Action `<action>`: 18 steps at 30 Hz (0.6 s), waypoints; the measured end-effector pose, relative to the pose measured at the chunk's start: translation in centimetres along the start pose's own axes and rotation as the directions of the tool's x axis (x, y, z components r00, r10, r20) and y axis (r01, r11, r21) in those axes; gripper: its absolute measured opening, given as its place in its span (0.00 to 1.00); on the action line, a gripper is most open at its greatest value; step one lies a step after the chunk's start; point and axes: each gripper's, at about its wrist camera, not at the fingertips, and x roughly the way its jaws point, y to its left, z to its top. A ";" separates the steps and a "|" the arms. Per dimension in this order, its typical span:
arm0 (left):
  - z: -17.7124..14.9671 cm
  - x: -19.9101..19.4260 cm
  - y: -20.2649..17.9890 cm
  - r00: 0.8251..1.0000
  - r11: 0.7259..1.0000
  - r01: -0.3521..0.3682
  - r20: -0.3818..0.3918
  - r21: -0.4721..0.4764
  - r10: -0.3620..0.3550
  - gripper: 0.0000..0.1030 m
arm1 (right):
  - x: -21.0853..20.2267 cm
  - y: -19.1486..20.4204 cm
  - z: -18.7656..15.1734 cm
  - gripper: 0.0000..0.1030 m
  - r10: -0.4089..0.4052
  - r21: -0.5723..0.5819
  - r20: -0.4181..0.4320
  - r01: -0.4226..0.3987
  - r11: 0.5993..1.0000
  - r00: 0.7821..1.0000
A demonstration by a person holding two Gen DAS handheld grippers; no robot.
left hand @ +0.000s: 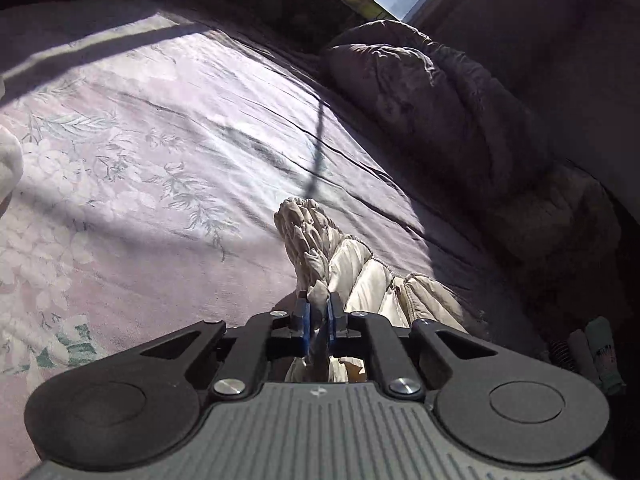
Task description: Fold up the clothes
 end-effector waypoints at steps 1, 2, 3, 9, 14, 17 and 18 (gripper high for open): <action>0.5 -0.4 -1.7 0.999 0.999 -0.040 0.002 0.027 0.040 0.08 | -0.6 -0.5 0.2 0.13 0.044 0.071 0.038 -0.047 0.996 0.998; 1.0 -0.6 -3.5 0.997 0.996 -0.077 0.006 0.055 0.077 0.07 | -1.2 -1.1 0.4 0.13 0.085 0.139 0.079 -0.096 0.986 0.993; 1.5 -0.9 -5.3 0.993 0.990 -0.115 0.010 0.082 0.114 0.07 | -1.8 -1.6 0.4 0.13 0.122 0.199 0.120 -0.144 0.969 0.985; 2.5 0.7 -15.4 0.927 0.890 -0.363 0.012 0.277 0.375 0.07 | -4.5 -3.9 -0.3 0.13 0.229 0.439 0.344 -0.372 0.818 0.911; 2.5 4.5 -22.9 0.883 0.830 -0.431 -0.021 0.354 0.468 0.07 | -10.0 -4.9 -0.6 0.13 0.166 0.507 0.509 -0.450 0.735 0.845; 1.9 6.8 -27.1 0.882 0.831 -0.426 -0.039 0.358 0.470 0.07 | -13.4 -5.6 -0.8 0.13 0.100 0.530 0.573 -0.460 0.712 0.814; 1.4 7.5 -28.5 0.883 0.830 -0.422 -0.041 0.366 0.467 0.07 | -14.4 -5.7 -1.0 0.13 0.077 0.535 0.588 -0.458 0.710 0.805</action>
